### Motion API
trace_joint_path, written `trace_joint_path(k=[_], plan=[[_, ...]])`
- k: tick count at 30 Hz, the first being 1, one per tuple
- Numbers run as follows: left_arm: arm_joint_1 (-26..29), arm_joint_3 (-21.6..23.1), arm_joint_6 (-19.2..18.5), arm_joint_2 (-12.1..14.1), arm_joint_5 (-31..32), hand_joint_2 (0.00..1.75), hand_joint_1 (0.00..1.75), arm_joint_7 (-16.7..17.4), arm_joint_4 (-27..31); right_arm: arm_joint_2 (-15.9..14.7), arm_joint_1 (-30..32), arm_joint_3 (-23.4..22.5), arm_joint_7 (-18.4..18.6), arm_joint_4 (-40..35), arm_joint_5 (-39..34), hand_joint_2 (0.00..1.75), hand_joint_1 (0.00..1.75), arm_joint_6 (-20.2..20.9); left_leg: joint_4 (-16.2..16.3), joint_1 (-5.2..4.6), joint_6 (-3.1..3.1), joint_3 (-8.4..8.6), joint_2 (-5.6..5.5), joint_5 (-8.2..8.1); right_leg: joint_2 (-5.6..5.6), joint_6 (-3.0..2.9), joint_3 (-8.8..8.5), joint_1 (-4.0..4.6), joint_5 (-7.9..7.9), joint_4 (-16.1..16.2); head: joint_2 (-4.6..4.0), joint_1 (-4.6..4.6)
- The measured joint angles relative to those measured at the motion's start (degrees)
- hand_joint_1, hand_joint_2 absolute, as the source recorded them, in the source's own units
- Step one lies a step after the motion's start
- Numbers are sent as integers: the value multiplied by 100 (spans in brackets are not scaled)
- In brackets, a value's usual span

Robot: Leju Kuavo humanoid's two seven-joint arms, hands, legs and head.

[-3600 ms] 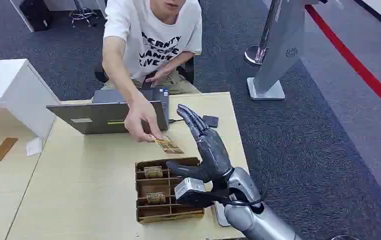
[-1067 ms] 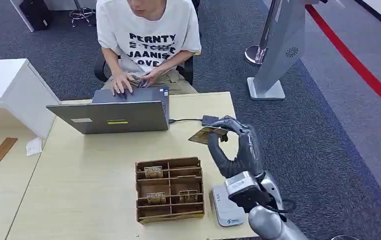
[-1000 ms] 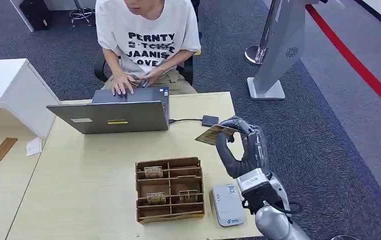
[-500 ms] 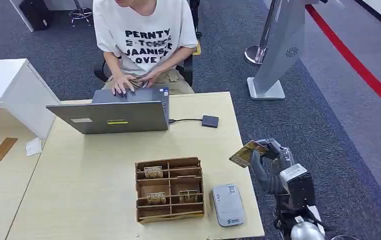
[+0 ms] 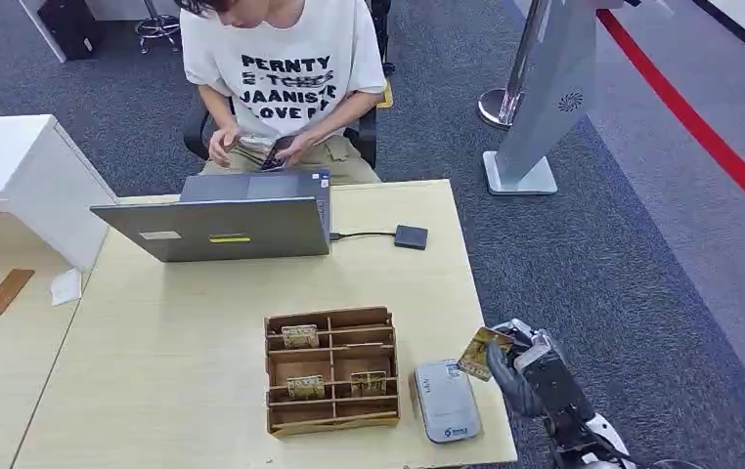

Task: Pass the card to the sensor for recognition and then transmit it.

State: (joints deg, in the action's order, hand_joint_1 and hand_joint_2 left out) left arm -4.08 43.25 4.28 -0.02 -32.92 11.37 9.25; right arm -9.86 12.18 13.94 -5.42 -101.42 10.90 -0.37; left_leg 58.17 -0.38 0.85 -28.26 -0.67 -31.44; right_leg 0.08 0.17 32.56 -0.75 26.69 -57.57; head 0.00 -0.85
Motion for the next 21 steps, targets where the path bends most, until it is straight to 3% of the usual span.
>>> trace_joint_path(k=[12,21], plan=[[-3,2,-4,15,2,0,0,0,0,-125,-348,984,146,1049,86,175,175,74,0,0,0,0,0,0,0,0,0,0,0,0,0,0],[-3,2,-20,37,2,0,0,0,0,-140,-518,1198,157,1320,27,175,175,68,0,-2,0,0,0,0,0,1,0,0,-1,0,0,2]])
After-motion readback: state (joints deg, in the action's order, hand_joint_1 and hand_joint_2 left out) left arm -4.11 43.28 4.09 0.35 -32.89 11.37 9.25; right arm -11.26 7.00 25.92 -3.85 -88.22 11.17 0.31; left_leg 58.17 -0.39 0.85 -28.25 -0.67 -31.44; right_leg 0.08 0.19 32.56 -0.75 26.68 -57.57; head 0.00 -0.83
